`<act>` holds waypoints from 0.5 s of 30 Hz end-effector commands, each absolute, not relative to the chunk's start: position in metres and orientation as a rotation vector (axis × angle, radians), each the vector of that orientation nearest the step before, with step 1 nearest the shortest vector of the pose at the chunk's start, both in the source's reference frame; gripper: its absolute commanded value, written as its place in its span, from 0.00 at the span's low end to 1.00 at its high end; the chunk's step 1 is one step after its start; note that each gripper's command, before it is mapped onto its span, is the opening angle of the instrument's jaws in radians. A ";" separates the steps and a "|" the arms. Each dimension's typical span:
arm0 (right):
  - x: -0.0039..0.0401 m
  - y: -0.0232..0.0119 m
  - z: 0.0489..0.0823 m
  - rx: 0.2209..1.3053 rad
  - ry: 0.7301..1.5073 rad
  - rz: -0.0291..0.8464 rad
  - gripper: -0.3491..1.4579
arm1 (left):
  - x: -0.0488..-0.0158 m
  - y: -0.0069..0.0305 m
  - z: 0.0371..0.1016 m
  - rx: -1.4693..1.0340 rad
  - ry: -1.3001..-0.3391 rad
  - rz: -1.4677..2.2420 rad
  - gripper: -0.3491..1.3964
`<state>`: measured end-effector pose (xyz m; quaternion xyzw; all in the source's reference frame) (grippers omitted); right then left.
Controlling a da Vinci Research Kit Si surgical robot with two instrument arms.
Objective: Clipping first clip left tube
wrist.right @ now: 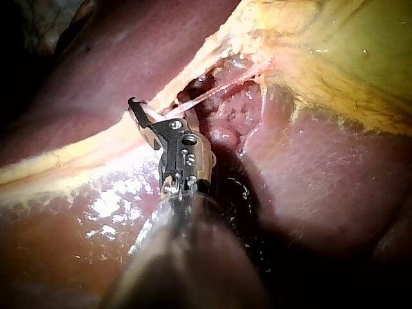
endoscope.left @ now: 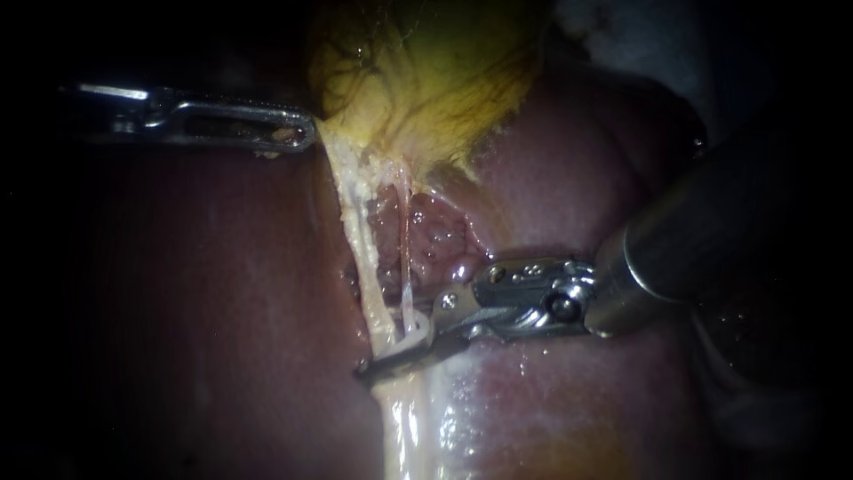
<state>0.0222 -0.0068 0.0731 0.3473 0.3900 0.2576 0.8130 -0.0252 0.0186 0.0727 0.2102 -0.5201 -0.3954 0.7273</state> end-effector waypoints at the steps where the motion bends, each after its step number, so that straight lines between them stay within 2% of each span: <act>1: 0.0221 -0.0067 0.0730 0.742 0.833 0.550 0.49 | -0.0252 0.0186 0.0727 0.464 -1.146 -0.871 0.00; 15: 0.0179 -0.0041 0.0726 0.718 0.838 0.568 0.50 | -0.0250 0.0186 0.0726 0.465 -1.147 -0.871 0.00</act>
